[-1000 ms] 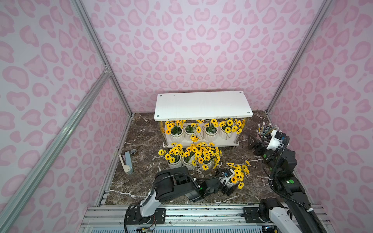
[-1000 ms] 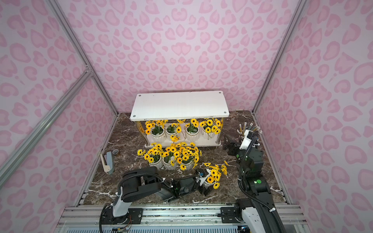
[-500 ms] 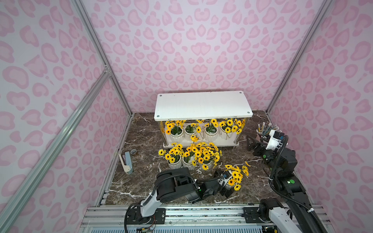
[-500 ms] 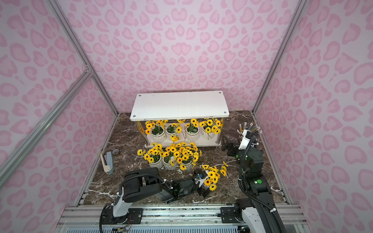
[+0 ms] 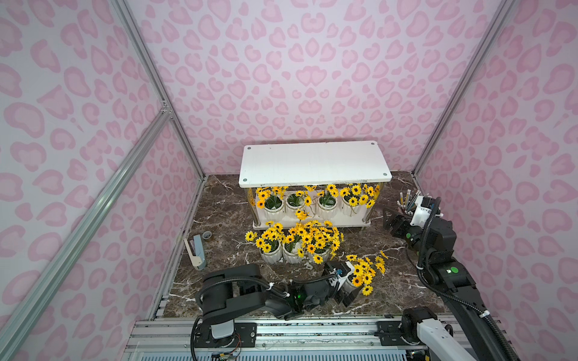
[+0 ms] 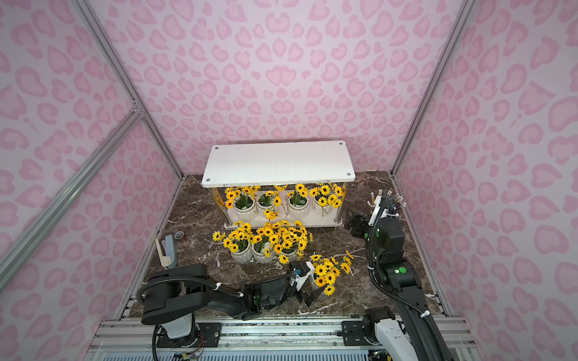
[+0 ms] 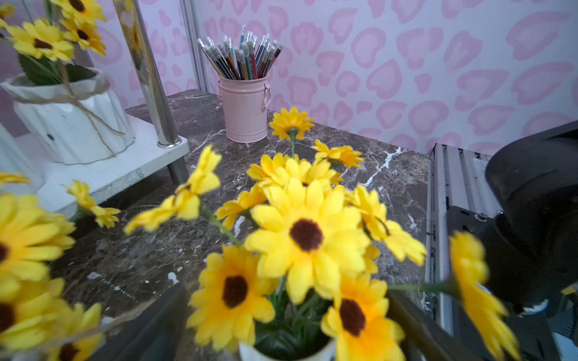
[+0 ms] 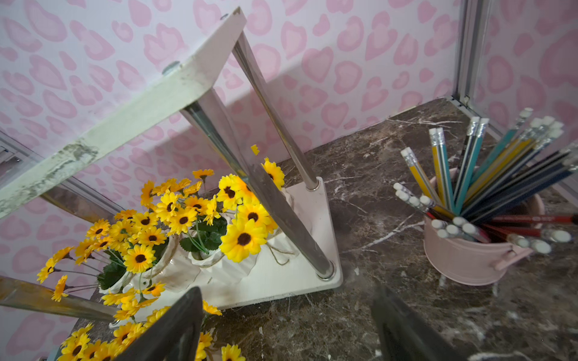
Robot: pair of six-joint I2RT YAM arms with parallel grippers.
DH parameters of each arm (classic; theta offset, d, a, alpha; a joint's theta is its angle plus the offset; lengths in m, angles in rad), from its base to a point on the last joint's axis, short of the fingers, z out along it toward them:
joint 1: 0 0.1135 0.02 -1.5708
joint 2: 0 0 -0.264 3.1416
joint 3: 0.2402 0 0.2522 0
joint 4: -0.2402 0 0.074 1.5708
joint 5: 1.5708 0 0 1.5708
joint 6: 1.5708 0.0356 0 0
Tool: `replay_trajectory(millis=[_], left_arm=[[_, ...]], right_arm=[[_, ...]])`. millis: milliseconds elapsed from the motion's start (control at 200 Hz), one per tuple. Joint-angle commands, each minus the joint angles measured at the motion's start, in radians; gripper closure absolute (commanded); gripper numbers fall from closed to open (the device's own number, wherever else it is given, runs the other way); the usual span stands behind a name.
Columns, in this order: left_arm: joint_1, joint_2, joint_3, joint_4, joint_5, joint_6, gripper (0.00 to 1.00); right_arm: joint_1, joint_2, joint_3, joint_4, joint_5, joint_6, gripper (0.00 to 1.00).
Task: Take the sunflower pots off the shelves
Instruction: Place the sunflower pot at the center of the board, then move the sunflower pot to the center of the board.
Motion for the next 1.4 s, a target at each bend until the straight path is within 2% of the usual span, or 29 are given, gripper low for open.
replay_trajectory(millis=[0,175,270,385,465,500,710,770,850,995,1070,1180,1400], left_arm=[[-0.022,-0.098,-0.016,-0.107,-0.064,-0.008,0.02],[-0.043,-0.320,-0.012,-0.305,-0.133,-0.026,0.02],[-0.041,-0.442,0.064,-0.479,-0.181,-0.051,0.02],[-0.042,-0.493,0.241,-0.750,-0.292,-0.073,0.03],[-0.038,-0.518,0.320,-0.864,-0.343,-0.075,0.03],[-0.031,-0.533,0.343,-0.904,-0.356,-0.087,0.03],[0.050,-0.698,0.333,-0.973,-0.277,-0.138,0.04],[0.067,-0.735,0.320,-0.980,-0.273,-0.137,0.04],[0.084,-0.767,0.311,-0.994,-0.276,-0.131,0.04],[0.096,-0.784,0.299,-1.019,-0.311,-0.142,0.04],[0.106,-0.788,0.291,-1.012,-0.299,-0.150,0.04],[0.134,-0.781,0.285,-1.011,-0.284,-0.152,0.04],[0.212,-0.777,0.263,-0.999,-0.155,-0.220,0.04]], right_arm=[[0.009,0.029,0.047,-0.114,0.047,0.000,0.22],[0.022,0.087,0.109,-0.274,0.146,-0.015,0.51],[0.036,0.136,0.105,-0.322,0.221,-0.002,0.54],[0.033,0.197,0.042,-0.323,0.195,0.023,0.64],[0.036,0.221,-0.003,-0.327,0.114,0.045,0.80],[0.043,0.222,-0.020,-0.332,0.092,0.061,1.00],[0.118,0.138,-0.048,-0.410,0.126,0.184,1.00],[0.124,0.124,-0.039,-0.456,0.178,0.204,1.00],[0.126,0.122,-0.026,-0.502,0.174,0.224,1.00],[0.091,0.127,0.100,-0.578,0.319,0.159,1.00],[0.035,0.170,0.160,-0.612,0.256,0.111,1.00],[0.039,0.185,0.127,-0.663,0.130,0.118,0.99],[0.041,0.069,0.046,-0.705,-0.014,0.212,0.98]])
